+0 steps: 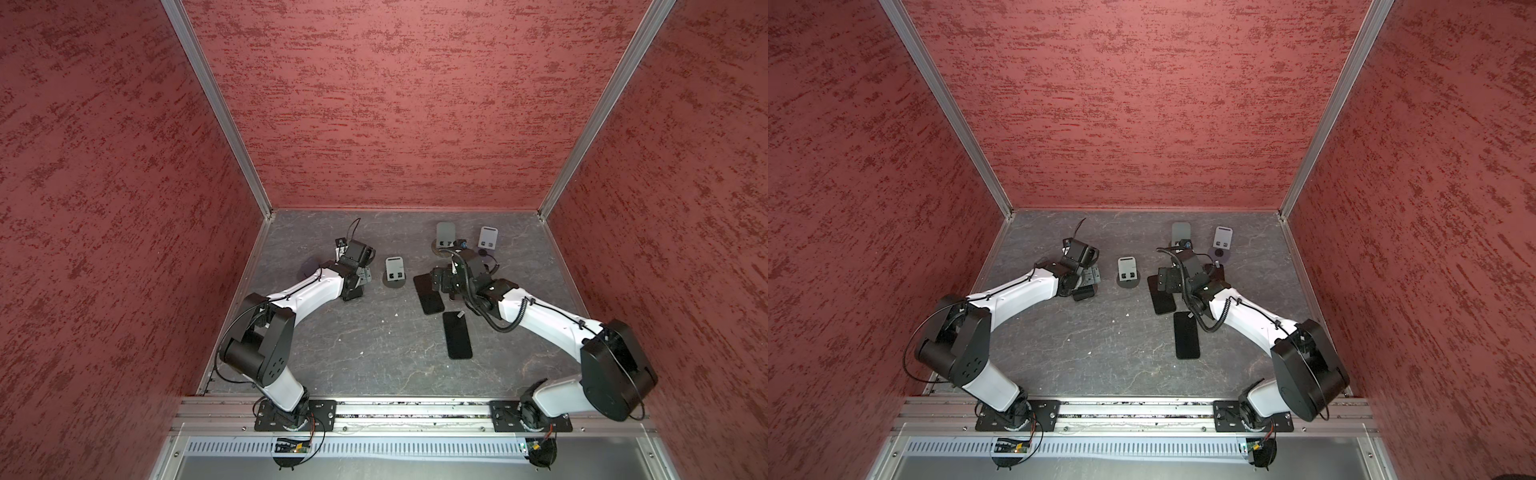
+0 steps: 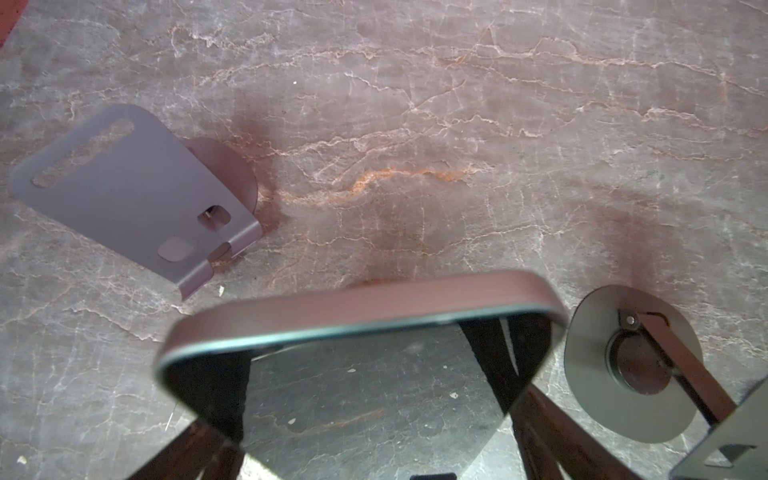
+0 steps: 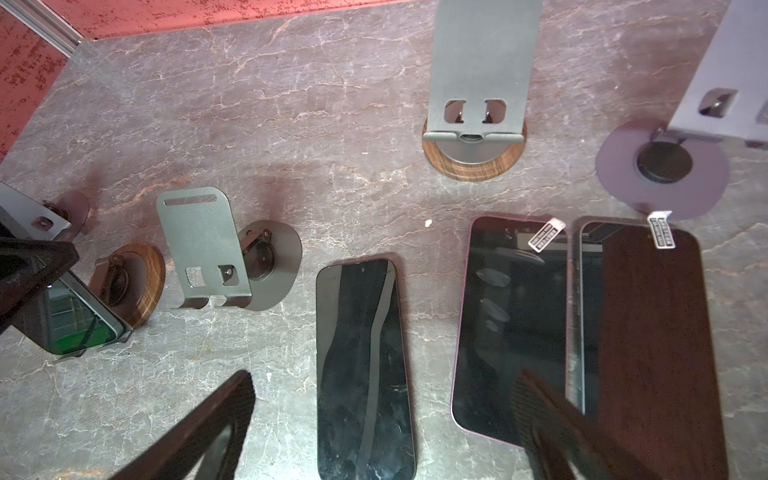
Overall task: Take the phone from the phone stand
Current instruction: 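Lift the phone off the wooden-ringed stand with the left gripper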
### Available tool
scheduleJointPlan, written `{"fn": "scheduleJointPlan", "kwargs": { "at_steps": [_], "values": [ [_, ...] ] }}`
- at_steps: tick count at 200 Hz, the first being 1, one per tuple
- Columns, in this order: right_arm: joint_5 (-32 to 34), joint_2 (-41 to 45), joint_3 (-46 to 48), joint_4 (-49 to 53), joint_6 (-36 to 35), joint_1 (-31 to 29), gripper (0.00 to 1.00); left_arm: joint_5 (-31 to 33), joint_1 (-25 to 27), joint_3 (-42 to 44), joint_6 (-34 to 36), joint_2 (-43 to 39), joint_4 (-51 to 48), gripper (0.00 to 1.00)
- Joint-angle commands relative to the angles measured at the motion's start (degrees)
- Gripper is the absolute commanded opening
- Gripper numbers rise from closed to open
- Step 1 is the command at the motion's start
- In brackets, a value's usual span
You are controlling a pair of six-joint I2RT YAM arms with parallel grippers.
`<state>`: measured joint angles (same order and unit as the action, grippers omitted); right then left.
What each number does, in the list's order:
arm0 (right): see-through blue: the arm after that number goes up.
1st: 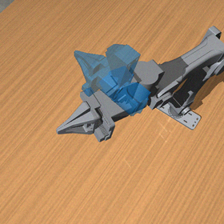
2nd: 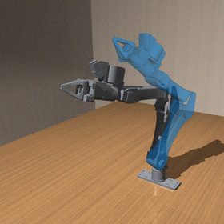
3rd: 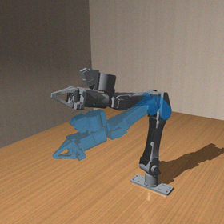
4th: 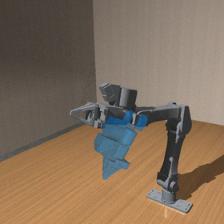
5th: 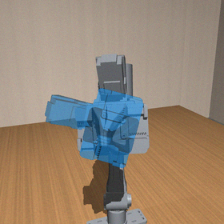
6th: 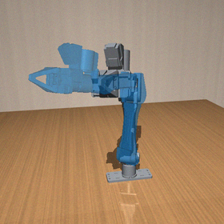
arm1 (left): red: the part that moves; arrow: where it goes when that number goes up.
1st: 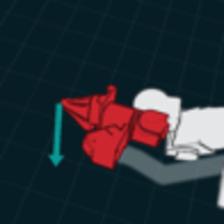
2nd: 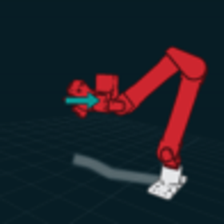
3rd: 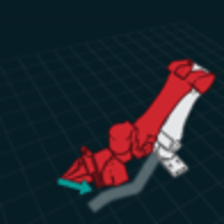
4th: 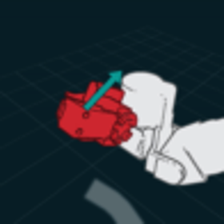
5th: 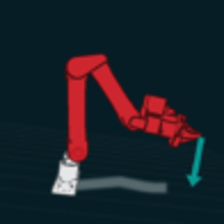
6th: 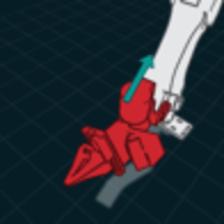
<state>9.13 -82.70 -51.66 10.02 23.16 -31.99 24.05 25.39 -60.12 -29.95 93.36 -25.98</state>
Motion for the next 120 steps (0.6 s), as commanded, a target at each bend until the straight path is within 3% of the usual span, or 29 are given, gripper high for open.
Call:
{"fn": "scheduleJointPlan", "kwargs": {
  "at_steps": [1, 72, 120],
  "values": [
    [-0.9, -0.3, 0.5, -1.6, 0.6, 0.6, 0.99, 1.2, 0.3, -1.5, 0.4, 1.1, 1.2, 0.92],
    [-1.3, -2.7, 0.8, -1.3, 1.1, 0.7, 0.99, 1.2, 0.3, -1.0, 0.7, 1.7, 0.9, 0.83],
    [-1.6, -3.0, 0.9, -1.4, 1.4, 0.7, 0.99, 1.4, 0.3, -0.8, 1.0, 1.4, 0.7, 0.73]
  ]
}}
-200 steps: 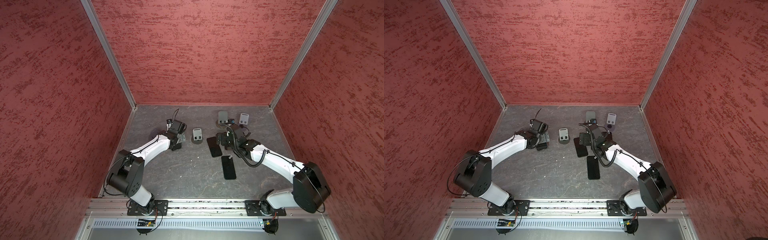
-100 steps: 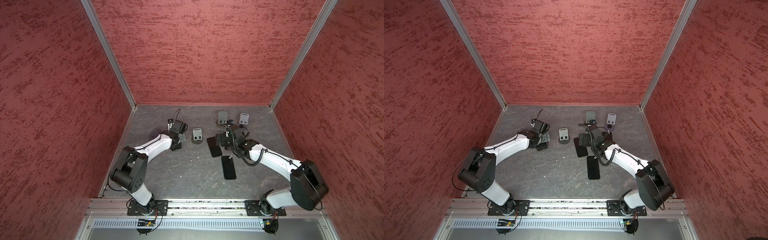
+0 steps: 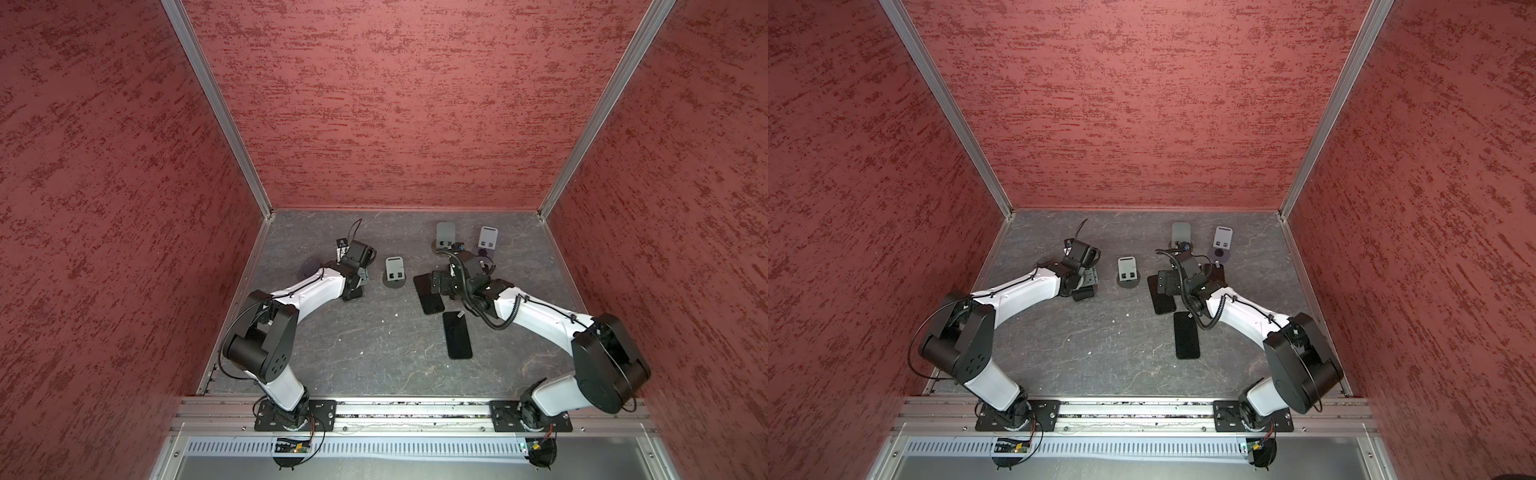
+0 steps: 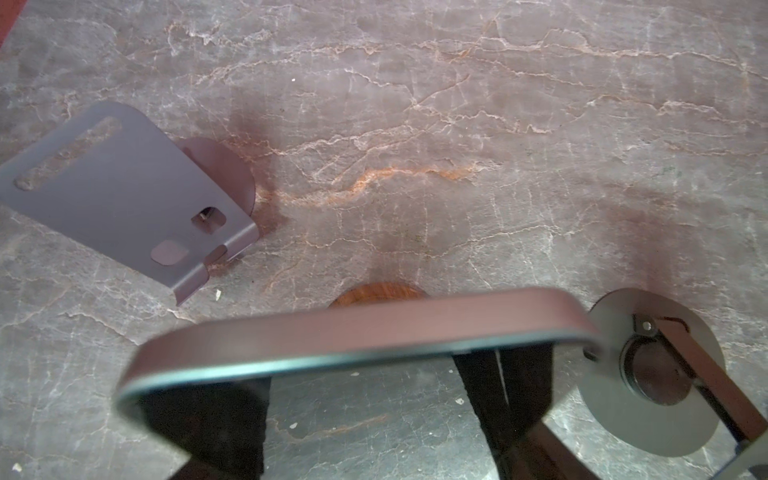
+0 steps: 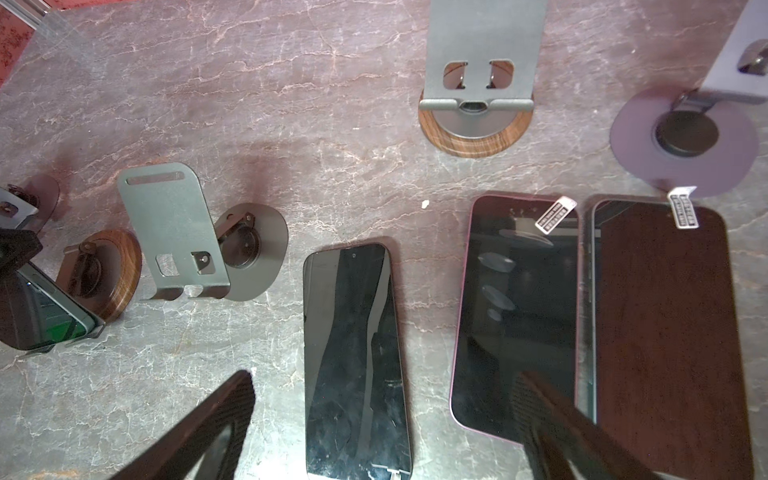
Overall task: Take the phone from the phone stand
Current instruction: 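Lift the phone off the wooden-ringed stand with the left gripper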
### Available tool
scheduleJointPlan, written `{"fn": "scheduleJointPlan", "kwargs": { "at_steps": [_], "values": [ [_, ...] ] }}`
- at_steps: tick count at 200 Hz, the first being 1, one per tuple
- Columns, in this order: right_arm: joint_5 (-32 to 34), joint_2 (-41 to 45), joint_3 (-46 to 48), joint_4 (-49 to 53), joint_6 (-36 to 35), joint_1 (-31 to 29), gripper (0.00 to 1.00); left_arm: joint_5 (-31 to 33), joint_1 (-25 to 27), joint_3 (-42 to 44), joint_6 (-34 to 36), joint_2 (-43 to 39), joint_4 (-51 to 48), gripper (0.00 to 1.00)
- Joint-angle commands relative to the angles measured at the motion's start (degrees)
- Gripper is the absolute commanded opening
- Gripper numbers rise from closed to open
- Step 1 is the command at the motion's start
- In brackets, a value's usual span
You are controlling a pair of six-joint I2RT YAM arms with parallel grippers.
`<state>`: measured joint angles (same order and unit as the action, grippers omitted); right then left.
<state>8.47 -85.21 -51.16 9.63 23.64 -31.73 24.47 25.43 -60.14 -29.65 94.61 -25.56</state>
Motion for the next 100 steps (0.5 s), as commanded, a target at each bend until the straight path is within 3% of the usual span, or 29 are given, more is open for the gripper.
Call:
{"fn": "scheduleJointPlan", "kwargs": {
  "at_steps": [1, 100],
  "values": [
    [-1.0, -0.5, 0.4, -1.0, 0.9, 0.4, 0.99, 1.1, 0.2, -0.8, 0.7, 0.1, 0.3, 0.72],
    [-0.8, -0.3, 0.7, -0.7, 1.3, 0.4, 0.99, 1.6, 0.9, -0.7, 2.4, -3.6, -0.8, 0.65]
  ]
}}
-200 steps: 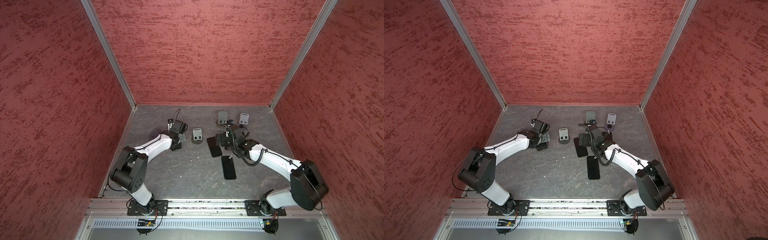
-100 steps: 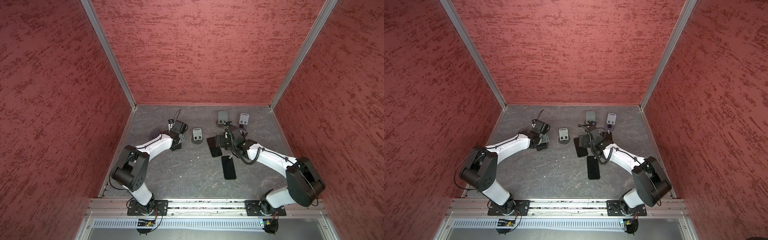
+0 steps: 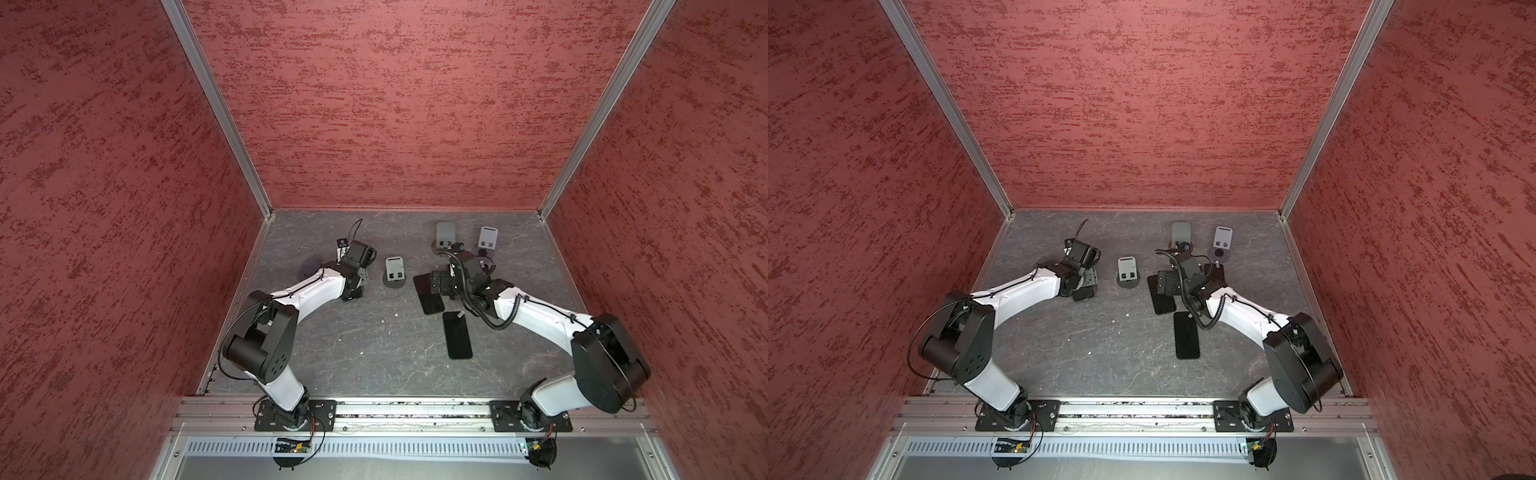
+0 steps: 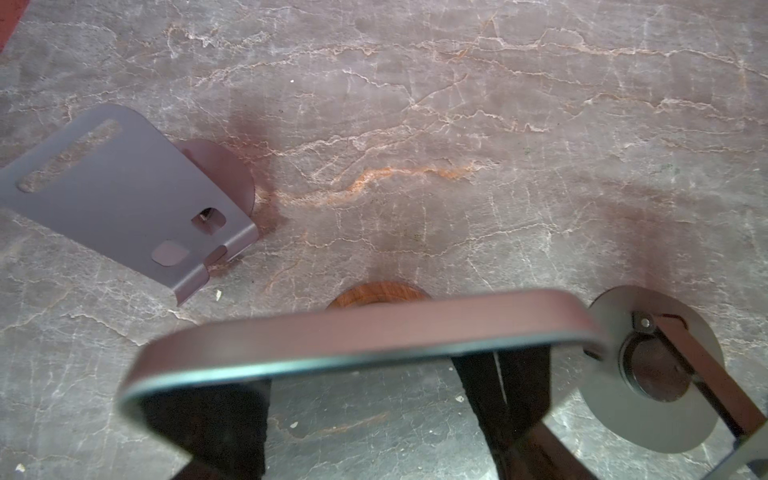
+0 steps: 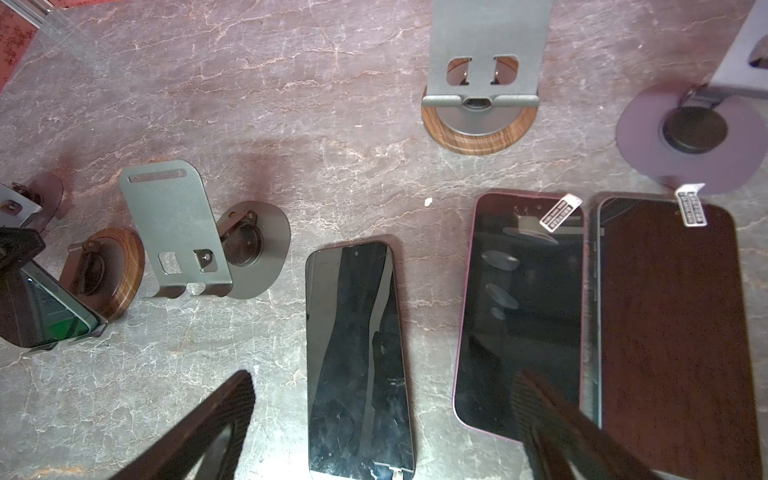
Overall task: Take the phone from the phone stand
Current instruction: 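Lift the phone off the wooden-ringed stand with the left gripper, then carry the phone with the left gripper toward the flat phones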
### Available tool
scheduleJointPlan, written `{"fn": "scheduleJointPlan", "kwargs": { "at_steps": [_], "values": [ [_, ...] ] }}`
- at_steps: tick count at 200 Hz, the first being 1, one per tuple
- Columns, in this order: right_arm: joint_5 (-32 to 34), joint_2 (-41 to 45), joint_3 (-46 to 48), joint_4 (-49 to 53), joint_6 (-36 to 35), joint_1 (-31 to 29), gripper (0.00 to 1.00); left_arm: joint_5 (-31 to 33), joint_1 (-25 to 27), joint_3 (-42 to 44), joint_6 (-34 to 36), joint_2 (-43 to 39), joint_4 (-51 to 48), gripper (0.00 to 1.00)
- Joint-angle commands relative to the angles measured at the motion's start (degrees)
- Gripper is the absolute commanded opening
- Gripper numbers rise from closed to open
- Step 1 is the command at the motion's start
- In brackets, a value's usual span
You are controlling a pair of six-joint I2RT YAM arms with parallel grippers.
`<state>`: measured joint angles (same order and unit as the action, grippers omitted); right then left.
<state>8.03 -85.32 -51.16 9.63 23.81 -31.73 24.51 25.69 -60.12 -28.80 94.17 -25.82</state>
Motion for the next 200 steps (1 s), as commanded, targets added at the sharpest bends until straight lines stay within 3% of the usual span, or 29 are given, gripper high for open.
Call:
{"fn": "scheduleJointPlan", "kwargs": {
  "at_steps": [1, 111, 200],
  "values": [
    [-0.4, -0.1, 0.7, -0.8, 1.1, 0.5, 0.99, 1.6, 0.7, -0.8, 1.6, -3.2, -0.6, 0.65],
    [2.7, 1.8, 0.1, 0.7, 1.7, 0.6, 0.99, -2.3, 6.1, -4.2, 0.1, -9.9, -11.3, 0.65],
    [8.1, 6.3, 0.6, 1.9, 0.7, 1.5, 0.99, -5.7, 18.8, -4.2, -9.3, -11.4, -18.5, 0.65]
  ]
}}
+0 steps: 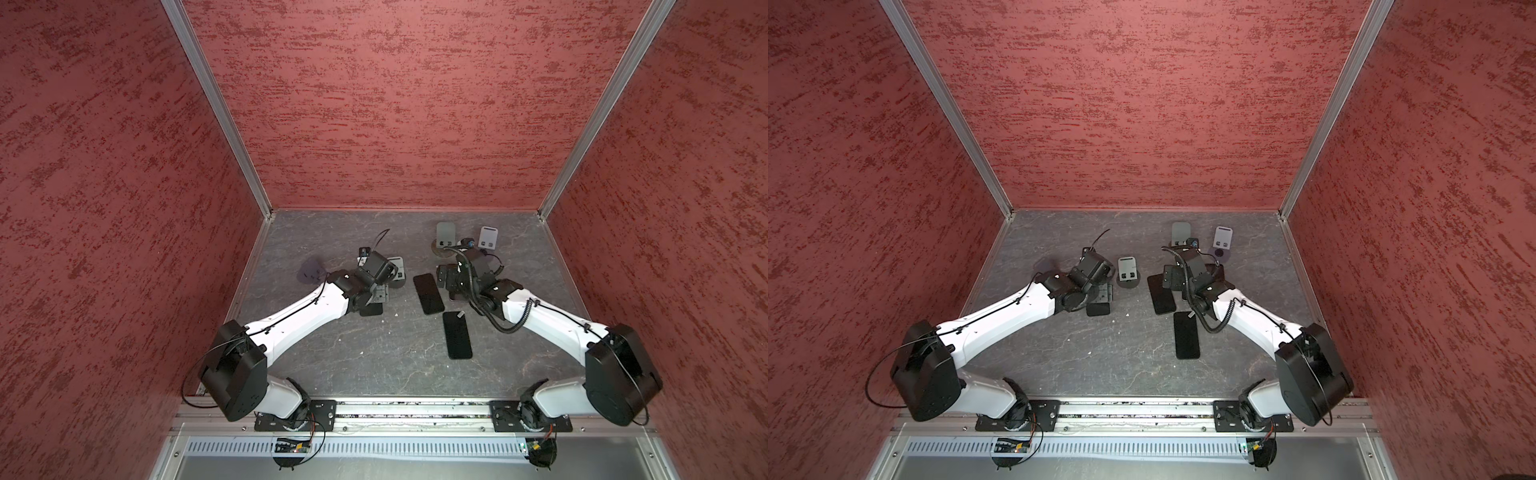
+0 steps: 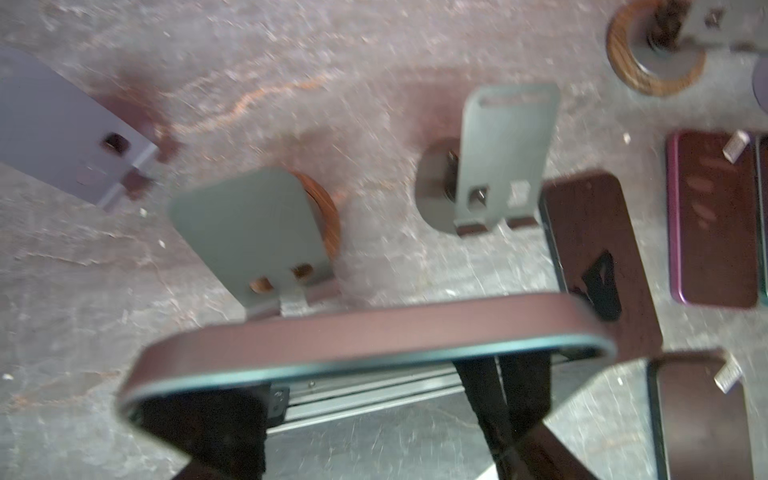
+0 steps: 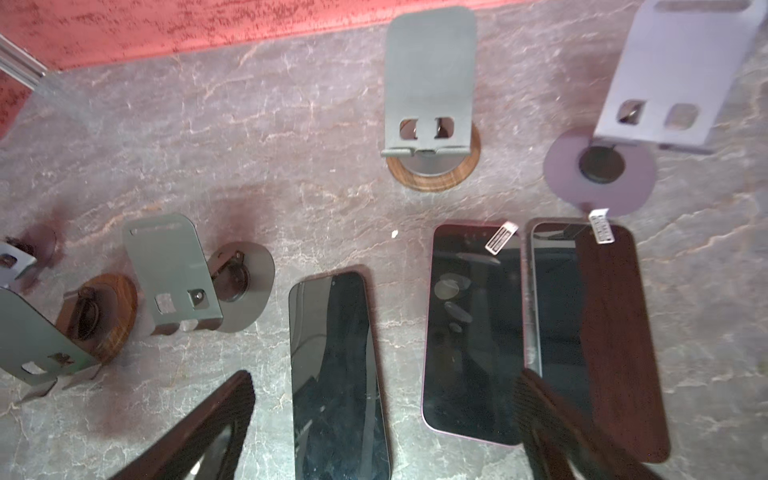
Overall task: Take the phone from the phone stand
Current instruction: 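Carry the phone with the left gripper toward the flat phones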
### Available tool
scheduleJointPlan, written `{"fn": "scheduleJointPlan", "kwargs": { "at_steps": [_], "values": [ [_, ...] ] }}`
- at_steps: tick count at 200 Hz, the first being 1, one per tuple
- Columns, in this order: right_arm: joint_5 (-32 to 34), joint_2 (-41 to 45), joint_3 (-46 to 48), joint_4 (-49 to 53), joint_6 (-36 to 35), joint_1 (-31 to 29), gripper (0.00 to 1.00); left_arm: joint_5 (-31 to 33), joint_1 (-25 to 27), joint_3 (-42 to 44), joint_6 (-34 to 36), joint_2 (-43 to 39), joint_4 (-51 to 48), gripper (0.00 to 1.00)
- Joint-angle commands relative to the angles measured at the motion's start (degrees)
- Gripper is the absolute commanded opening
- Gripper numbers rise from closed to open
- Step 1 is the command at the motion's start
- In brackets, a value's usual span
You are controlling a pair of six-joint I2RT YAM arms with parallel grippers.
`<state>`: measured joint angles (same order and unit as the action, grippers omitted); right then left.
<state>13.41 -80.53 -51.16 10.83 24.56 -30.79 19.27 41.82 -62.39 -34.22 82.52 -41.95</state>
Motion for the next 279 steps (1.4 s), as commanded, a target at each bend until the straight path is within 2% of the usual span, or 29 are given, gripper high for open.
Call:
{"fn": "scheduleJointPlan", "kwargs": {
  "at_steps": [1, 61, 141, 203, 279],
  "values": [
    [2.7, 1.6, 0.6, 0.7, -0.1, 0.6, 0.99, -0.4, 2.8, -1.9, -4.0, 0.3, -2.5, 0.65],
    [3.3, 3.7, 3.0, -0.2, -0.6, 0.8, 0.99, -5.9, 8.5, -2.1, -9.0, 4.9, 0.2, 0.65],
    [3.4, 4.5, 5.0, -1.7, -0.8, 1.4, 0.99, -12.3, 11.5, -6.3, -11.1, 14.2, 2.7, 0.65],
    [3.5, 5.3, 6.5, -2.4, -1.1, 2.4, 0.99, -15.8, 10.9, -8.9, -11.8, 19.8, 3.3, 0.65],
    [2.6, 5.5, 7.3, -3.3, -0.9, 3.0, 0.99, -20.8, 5.0, -11.1, -12.3, 25.5, 5.0, 0.65]
  ]
}}
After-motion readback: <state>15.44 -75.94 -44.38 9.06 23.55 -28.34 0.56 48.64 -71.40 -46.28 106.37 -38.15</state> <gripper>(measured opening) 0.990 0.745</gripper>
